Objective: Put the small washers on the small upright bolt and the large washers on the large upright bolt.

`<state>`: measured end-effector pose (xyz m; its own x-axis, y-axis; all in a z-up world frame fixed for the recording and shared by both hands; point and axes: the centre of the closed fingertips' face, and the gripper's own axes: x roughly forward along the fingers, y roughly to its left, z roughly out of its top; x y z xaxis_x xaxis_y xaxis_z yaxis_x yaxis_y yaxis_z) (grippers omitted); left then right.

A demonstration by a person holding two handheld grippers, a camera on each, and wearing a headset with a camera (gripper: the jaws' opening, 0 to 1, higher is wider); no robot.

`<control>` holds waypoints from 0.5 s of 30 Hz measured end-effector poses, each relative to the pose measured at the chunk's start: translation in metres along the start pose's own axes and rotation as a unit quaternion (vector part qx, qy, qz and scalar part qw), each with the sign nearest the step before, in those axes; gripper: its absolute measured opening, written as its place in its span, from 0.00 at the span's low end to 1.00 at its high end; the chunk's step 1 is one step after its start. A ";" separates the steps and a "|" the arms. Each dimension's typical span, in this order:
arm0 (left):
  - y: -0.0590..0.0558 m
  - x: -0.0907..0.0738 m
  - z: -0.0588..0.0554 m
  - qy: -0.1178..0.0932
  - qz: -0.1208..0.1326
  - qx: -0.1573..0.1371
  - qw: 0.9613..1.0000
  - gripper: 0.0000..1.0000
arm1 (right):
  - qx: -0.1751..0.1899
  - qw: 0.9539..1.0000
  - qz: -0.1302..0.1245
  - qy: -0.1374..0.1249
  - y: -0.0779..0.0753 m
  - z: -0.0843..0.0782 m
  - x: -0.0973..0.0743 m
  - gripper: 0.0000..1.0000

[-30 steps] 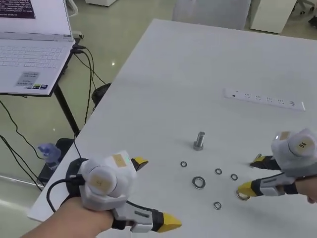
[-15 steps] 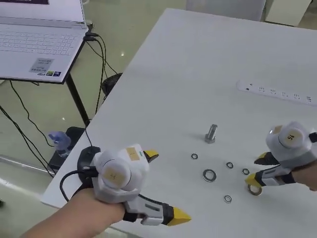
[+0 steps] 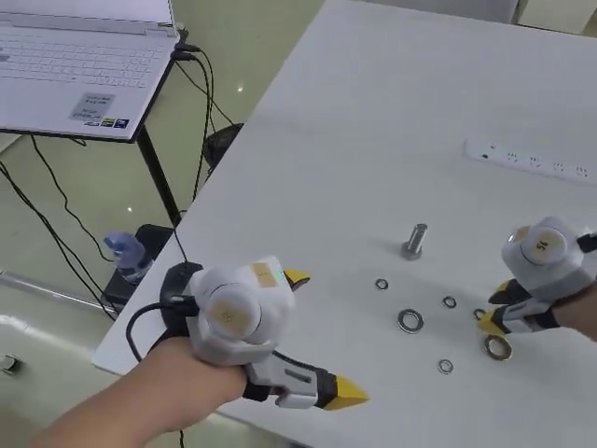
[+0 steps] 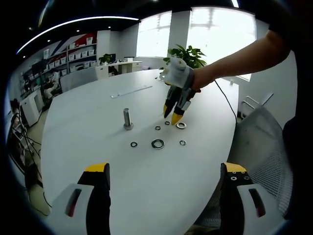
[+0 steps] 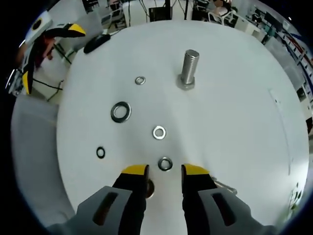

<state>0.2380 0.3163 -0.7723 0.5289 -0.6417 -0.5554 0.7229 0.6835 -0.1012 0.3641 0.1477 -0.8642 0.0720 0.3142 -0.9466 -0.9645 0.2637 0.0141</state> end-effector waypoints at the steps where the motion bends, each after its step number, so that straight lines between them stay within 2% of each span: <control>1: 0.000 0.000 0.001 -0.002 0.000 -0.001 1.000 0.93 | -0.001 1.000 0.001 0.005 0.000 -0.001 0.001 0.27; 10: 0.000 0.000 -0.001 0.002 -0.001 0.001 1.000 0.92 | -0.017 1.000 -0.001 0.023 0.001 -0.005 0.005 0.25; 15: -0.001 0.000 -0.002 0.001 -0.001 -0.001 1.000 0.91 | -0.020 0.999 -0.003 0.025 -0.001 -0.004 0.004 0.23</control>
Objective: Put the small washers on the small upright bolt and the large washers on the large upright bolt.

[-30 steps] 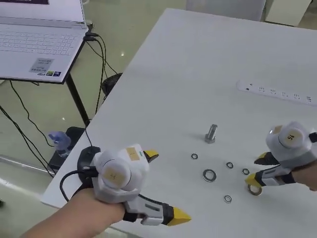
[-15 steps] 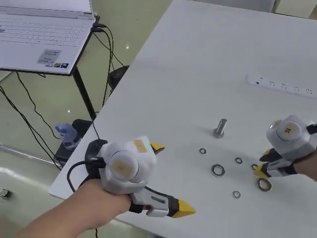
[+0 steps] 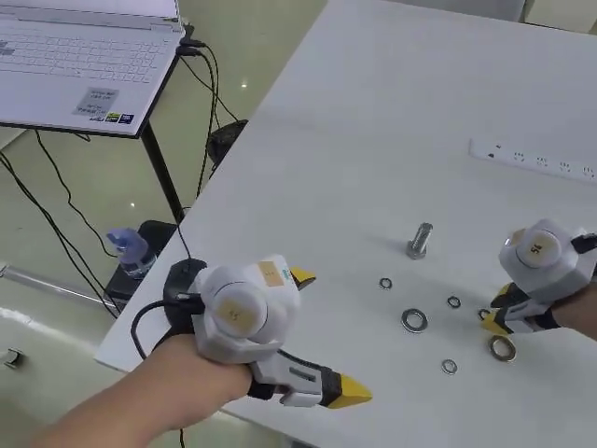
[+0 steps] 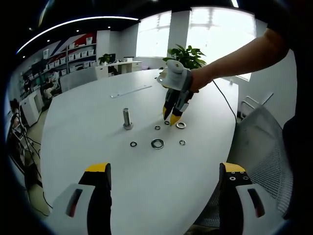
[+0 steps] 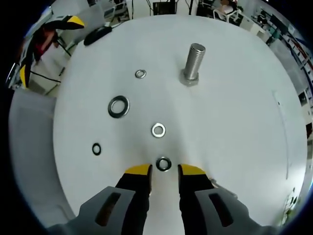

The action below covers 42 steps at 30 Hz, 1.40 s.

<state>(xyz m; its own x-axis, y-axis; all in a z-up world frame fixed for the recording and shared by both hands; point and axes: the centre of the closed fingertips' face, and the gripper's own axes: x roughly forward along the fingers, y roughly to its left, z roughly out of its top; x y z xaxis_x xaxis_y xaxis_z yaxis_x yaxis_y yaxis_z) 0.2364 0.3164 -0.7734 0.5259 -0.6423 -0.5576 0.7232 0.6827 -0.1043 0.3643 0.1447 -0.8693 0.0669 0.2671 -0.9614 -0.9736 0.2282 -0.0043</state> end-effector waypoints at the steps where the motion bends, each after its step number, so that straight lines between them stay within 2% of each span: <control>1: 0.000 0.000 0.000 0.000 -0.001 0.000 1.000 0.91 | -0.001 1.000 -0.001 0.001 0.000 0.000 0.000 0.23; 22: -0.002 -0.002 -0.007 0.001 0.001 -0.009 1.000 0.88 | -0.019 0.998 -0.012 0.052 0.002 0.005 0.004 0.14; 31: -0.005 -0.002 -0.002 0.000 0.002 -0.003 1.000 0.88 | 0.003 0.999 -0.008 0.041 0.000 0.004 0.002 0.13; 38: -0.002 -0.003 -0.002 -0.001 0.008 -0.006 1.000 0.88 | 0.012 0.999 -0.009 0.034 0.002 0.001 -0.010 0.13; 42: -0.001 -0.003 0.001 -0.011 0.011 -0.016 1.000 0.88 | 0.023 0.999 -0.007 0.032 0.006 -0.006 -0.019 0.12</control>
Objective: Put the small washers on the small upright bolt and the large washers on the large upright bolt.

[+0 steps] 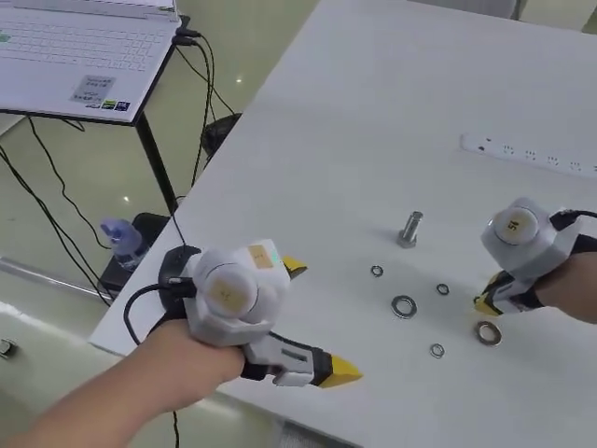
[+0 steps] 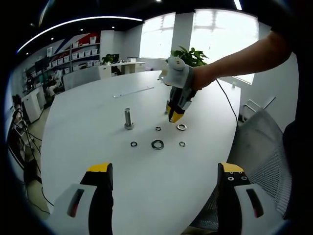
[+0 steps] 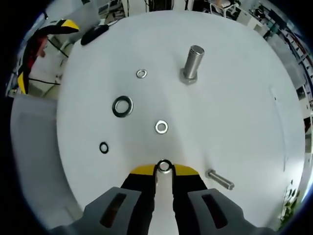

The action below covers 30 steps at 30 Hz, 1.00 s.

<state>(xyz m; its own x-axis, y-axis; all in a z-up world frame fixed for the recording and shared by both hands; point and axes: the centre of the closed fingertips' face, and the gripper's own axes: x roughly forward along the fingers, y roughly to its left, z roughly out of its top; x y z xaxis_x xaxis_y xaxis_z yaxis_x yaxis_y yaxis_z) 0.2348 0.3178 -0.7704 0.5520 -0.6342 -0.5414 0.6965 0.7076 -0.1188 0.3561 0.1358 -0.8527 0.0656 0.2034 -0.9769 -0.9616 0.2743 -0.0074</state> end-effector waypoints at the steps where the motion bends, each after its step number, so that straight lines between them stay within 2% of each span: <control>1: 0.001 0.000 0.000 0.001 0.002 -0.001 1.000 0.88 | 0.002 1.000 0.000 0.000 0.001 -0.003 -0.002 0.12; 12: 0.006 0.003 -0.003 0.016 0.011 -0.002 1.000 0.86 | 0.025 1.000 -0.006 -0.004 -0.007 -0.033 -0.028 0.12; 19: 0.005 0.004 0.001 0.010 0.016 -0.005 1.000 0.89 | 0.041 0.999 -0.016 -0.010 -0.020 -0.042 -0.043 0.12; 25: 0.003 0.006 -0.003 0.021 0.014 -0.001 1.000 0.91 | 0.042 0.998 -0.033 -0.020 -0.041 -0.038 -0.058 0.12; 30: 0.003 0.006 -0.003 0.017 0.017 -0.003 1.000 0.95 | 0.029 0.999 -0.038 -0.020 -0.054 -0.028 -0.064 0.13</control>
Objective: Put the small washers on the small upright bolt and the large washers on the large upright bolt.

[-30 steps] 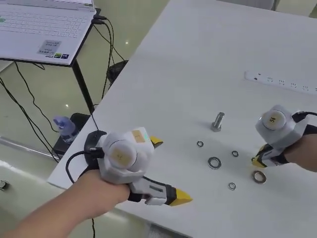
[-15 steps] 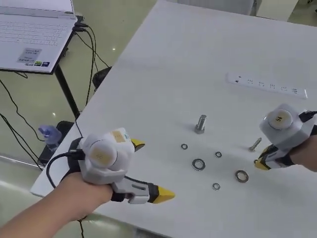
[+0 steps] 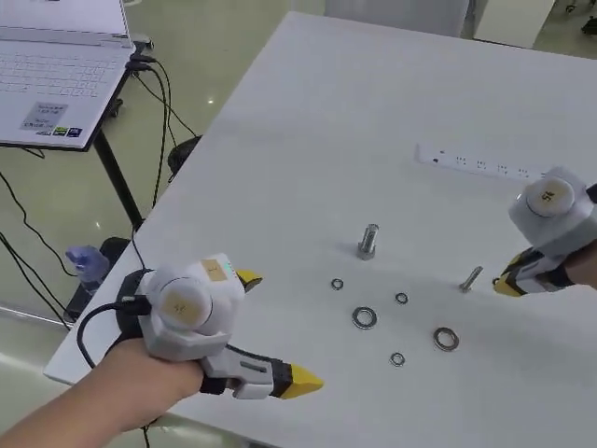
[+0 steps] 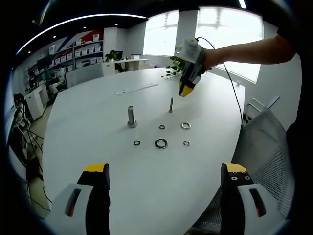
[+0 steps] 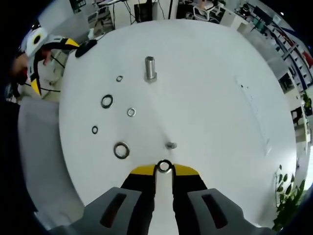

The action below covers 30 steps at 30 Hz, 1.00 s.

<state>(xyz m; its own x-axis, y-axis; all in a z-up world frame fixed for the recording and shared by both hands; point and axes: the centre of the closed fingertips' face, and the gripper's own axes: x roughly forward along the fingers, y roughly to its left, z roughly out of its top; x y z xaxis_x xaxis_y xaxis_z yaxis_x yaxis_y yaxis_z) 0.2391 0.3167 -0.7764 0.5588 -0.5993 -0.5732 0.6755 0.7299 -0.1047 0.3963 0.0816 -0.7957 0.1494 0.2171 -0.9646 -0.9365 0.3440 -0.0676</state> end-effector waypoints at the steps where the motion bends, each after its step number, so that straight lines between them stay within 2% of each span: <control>1: 0.000 0.000 0.000 0.001 0.001 0.001 1.000 0.95 | -0.003 1.000 0.001 0.000 -0.001 0.002 0.000 0.13; 10: 0.002 0.002 -0.002 0.004 0.002 0.000 1.000 0.99 | -0.020 1.000 0.007 0.004 -0.011 0.017 0.010 0.13; 21: 0.004 0.004 -0.005 0.010 0.000 0.001 1.000 1.00 | -0.027 0.999 0.013 0.019 -0.015 0.018 0.023 0.13; 30: 0.003 0.007 -0.005 0.011 -0.004 0.001 1.000 0.99 | -0.023 0.999 0.017 0.021 -0.017 0.018 0.027 0.13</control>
<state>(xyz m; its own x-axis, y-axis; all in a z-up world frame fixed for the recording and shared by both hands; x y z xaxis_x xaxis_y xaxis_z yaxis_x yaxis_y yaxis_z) 0.2426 0.3163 -0.7847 0.5432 -0.5970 -0.5904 0.6804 0.7250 -0.1071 0.4219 0.0977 -0.8163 0.1048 0.1882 -0.9765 -0.9545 0.2946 -0.0457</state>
